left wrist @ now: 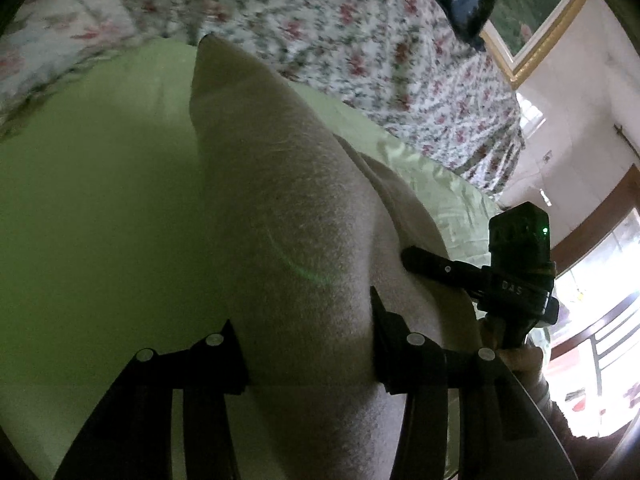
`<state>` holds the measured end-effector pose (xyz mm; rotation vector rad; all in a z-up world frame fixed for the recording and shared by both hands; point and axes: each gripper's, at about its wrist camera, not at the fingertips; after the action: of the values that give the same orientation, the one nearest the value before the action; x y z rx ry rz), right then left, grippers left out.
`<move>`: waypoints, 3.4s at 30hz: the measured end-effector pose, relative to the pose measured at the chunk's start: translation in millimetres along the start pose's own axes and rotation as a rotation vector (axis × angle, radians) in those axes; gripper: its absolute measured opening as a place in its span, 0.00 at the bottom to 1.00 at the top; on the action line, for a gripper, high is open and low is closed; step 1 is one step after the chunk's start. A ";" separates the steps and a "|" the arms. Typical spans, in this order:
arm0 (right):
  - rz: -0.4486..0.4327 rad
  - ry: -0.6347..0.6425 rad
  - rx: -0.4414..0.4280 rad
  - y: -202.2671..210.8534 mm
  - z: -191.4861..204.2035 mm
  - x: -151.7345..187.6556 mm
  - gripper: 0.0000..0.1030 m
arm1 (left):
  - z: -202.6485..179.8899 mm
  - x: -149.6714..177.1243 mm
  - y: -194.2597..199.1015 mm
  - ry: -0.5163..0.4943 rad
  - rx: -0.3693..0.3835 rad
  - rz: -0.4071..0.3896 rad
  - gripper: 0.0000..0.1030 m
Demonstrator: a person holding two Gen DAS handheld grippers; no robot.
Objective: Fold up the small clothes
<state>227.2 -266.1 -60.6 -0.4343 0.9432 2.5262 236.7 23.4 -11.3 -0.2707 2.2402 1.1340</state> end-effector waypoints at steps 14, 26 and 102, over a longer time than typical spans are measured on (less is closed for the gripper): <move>0.044 -0.047 0.111 -35.2 -9.3 27.3 0.55 | 51.7 43.6 -7.0 0.069 -0.032 0.051 0.67; -0.036 0.030 0.215 -44.9 15.5 -27.4 0.39 | 71.9 22.2 20.3 0.125 -0.134 -0.062 0.71; -0.049 0.108 0.456 47.4 37.1 163.6 0.03 | -23.6 154.9 48.0 -0.119 -0.158 0.071 0.49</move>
<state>57.3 -230.6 -76.4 -0.4444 1.4817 2.1680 82.8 47.7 -61.9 -0.1838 2.0740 1.3316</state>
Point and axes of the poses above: each gripper's, at about its wrist camera, not at the fingertips, and y roughly against the way its jaws point, z to its left, x to its underside, and after that the axes turned 5 degrees about -y, right-handed
